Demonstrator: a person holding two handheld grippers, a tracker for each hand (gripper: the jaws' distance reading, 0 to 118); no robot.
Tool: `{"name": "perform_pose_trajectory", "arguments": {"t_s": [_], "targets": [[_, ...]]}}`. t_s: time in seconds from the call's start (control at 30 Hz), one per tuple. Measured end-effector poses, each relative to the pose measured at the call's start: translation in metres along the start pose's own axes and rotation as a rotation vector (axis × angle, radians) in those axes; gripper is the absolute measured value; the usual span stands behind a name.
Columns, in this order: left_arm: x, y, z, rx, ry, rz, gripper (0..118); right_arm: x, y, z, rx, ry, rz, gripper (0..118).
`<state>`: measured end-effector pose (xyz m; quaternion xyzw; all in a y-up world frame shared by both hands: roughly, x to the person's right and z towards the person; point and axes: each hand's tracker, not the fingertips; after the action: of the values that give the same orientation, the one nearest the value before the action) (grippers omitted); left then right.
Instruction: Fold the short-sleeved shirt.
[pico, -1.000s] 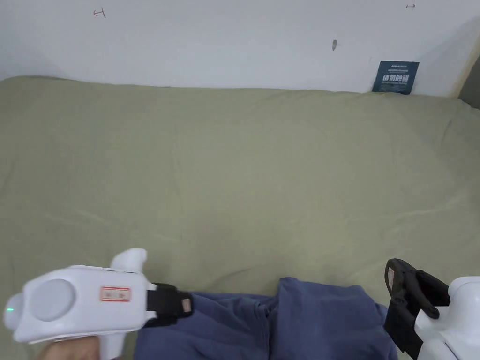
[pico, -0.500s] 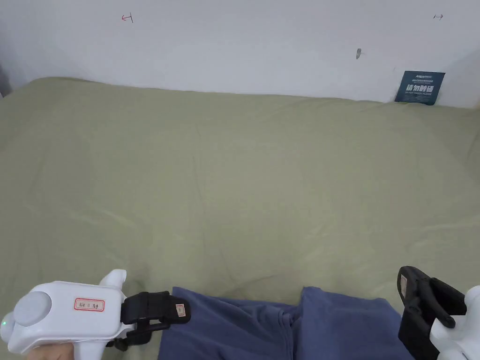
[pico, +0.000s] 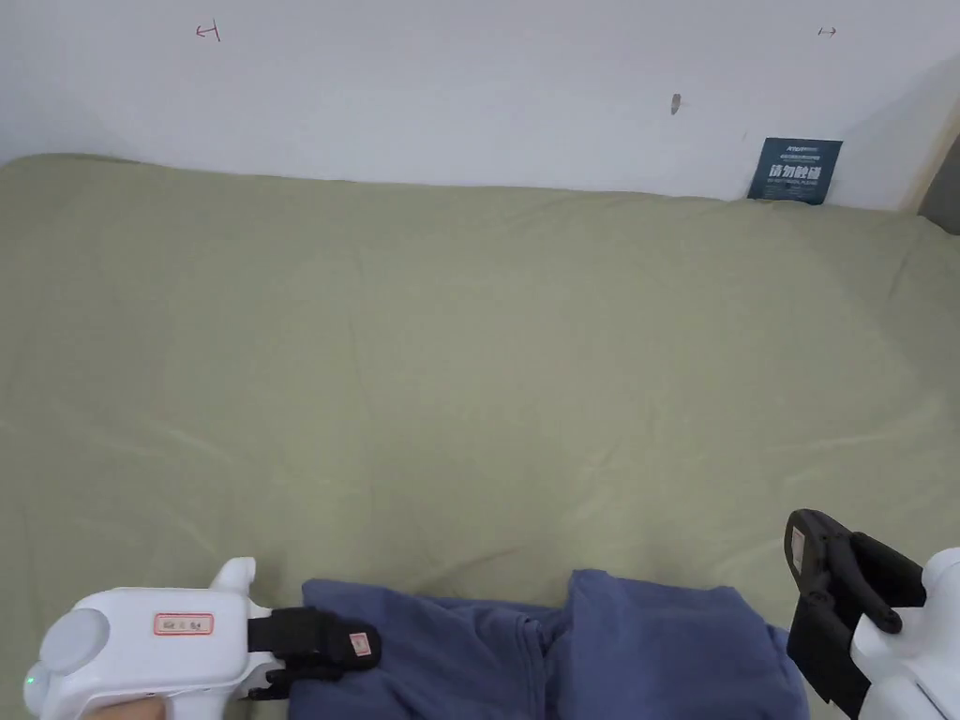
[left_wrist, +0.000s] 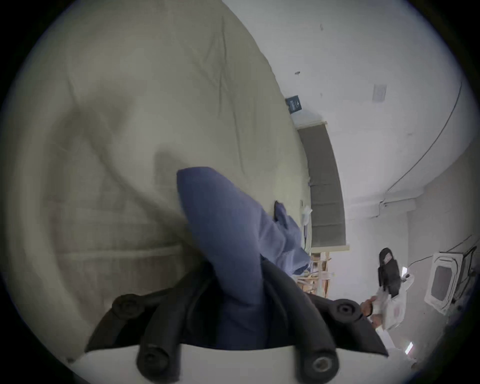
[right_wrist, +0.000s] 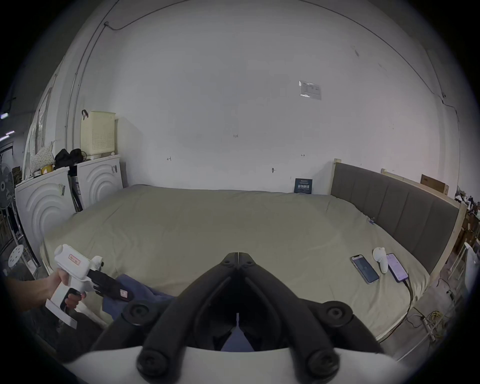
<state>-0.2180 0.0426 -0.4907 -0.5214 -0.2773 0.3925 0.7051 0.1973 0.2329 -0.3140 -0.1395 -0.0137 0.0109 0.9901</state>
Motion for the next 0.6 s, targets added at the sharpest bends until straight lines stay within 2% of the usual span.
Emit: {"name": "perform_pose_trajectory", "arguments": {"t_s": [0.17, 0.37, 0.53, 0.6], "targets": [[0.036, -0.02, 0.044, 0.079, 0.037, -0.016, 13, 0.003, 0.01, 0.002, 0.07, -0.025, -0.008, 2], [0.045, -0.014, 0.126, 0.253, 0.208, -0.062, 13, 0.005, 0.027, 0.006, 0.204, -0.068, -0.026, 2], [0.076, -0.021, 0.14, 0.279, 0.319, -0.11, 13, 0.008, 0.036, 0.006, 0.215, -0.052, -0.039, 2], [0.098, -0.026, 0.131, 0.249, 0.33, -0.079, 13, 0.009, 0.037, 0.007, 0.215, -0.062, -0.033, 2]]}}
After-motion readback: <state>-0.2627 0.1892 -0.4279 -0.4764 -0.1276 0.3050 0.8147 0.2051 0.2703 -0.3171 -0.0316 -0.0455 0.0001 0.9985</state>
